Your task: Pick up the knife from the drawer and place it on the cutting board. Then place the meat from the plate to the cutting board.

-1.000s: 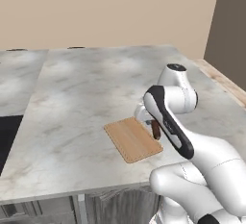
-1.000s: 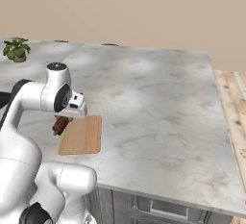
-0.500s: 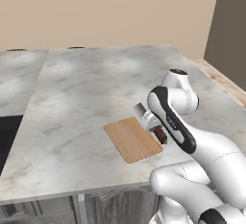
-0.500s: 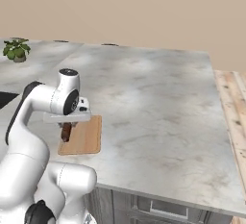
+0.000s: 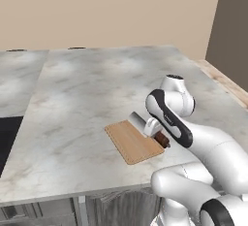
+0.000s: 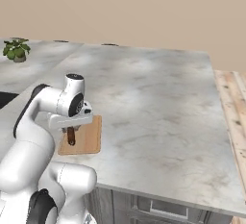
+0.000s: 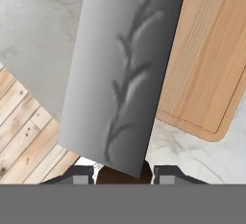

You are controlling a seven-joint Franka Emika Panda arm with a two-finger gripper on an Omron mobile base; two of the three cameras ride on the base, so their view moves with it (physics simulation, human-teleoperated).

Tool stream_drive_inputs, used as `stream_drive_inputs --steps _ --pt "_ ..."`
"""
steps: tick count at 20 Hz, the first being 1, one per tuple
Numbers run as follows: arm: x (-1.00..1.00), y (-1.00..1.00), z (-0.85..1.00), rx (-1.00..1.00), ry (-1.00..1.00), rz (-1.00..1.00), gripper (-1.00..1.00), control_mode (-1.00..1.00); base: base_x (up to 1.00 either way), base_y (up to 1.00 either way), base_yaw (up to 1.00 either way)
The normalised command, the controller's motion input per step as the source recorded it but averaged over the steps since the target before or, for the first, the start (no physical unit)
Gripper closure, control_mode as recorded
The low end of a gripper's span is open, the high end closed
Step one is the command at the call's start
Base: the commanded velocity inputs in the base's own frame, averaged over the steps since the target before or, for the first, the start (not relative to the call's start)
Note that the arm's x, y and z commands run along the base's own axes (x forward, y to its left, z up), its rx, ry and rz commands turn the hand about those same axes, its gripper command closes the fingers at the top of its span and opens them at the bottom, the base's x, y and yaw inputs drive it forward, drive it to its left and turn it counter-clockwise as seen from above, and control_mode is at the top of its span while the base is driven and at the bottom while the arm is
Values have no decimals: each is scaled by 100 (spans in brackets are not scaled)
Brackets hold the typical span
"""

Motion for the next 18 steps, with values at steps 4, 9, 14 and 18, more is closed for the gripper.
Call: stream_drive_inputs --steps 4,9,14,18 --pt "30 -4 -9 0 5 5 100 -100 0 0 0" --pt "12 -1 -11 0 1 0 100 -100 0 0 0" --pt "0 -1 -9 0 0 -8 100 -100 0 0 0" --pt "0 -1 -10 0 -1 -11 100 -100 0 0 0"
